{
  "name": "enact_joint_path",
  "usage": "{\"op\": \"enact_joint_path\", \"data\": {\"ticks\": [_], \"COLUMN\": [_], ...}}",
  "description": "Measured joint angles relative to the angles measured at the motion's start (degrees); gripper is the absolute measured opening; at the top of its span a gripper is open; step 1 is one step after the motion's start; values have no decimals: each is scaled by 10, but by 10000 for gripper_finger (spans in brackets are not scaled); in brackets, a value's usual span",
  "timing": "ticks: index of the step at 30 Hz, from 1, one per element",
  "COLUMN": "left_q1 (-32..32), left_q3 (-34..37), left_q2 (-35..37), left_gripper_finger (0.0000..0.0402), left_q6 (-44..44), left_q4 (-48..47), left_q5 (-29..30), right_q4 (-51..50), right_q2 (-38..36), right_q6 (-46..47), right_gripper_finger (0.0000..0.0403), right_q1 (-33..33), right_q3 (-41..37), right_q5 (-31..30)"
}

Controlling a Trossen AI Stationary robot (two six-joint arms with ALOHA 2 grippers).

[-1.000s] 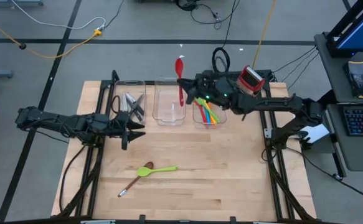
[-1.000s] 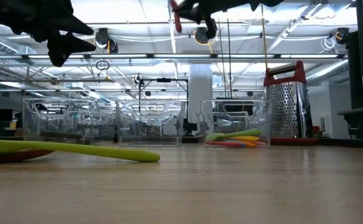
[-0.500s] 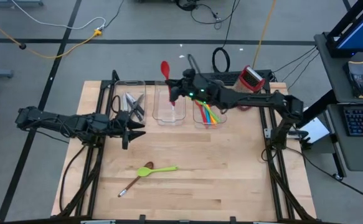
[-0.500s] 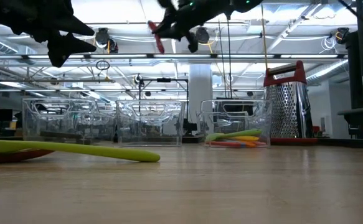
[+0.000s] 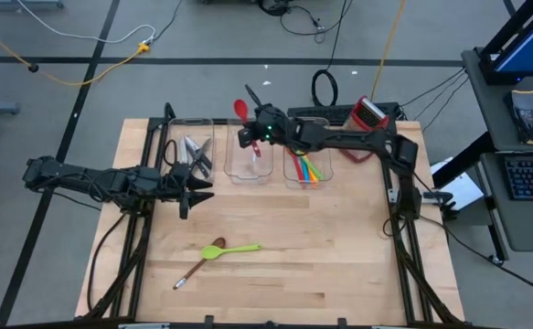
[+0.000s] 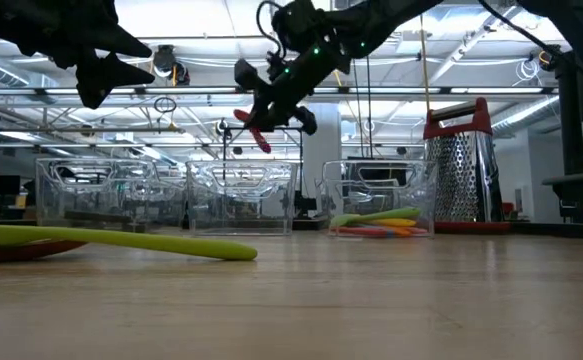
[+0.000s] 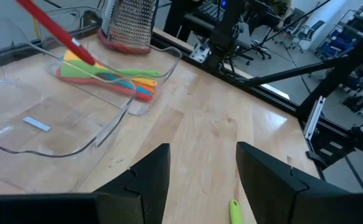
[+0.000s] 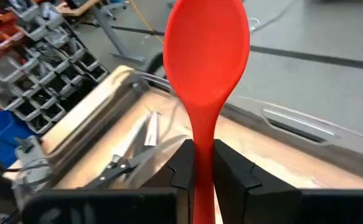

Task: Pick & Place Kitchen Items
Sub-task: Put the red serving spoon into the middle transparent bin

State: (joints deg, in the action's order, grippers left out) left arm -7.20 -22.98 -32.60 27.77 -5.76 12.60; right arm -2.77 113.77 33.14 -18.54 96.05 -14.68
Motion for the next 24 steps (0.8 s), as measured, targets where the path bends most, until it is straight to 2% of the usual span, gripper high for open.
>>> {"op": "enact_joint_path", "data": {"ticks": [12,24], "left_q1": [0,0], "left_q3": [0,0], "left_q2": [0,0], "left_gripper_finger": [189,189], "left_q6": [-2,0], "left_q4": [0,0], "left_q5": [0,5], "right_q4": [-27,-19], "right_q2": [47,80], "right_q6": [21,-2], "right_gripper_finger": [28,28], "right_q1": [-14,-11], "right_q3": [0,1], "right_q5": [24,30]}}
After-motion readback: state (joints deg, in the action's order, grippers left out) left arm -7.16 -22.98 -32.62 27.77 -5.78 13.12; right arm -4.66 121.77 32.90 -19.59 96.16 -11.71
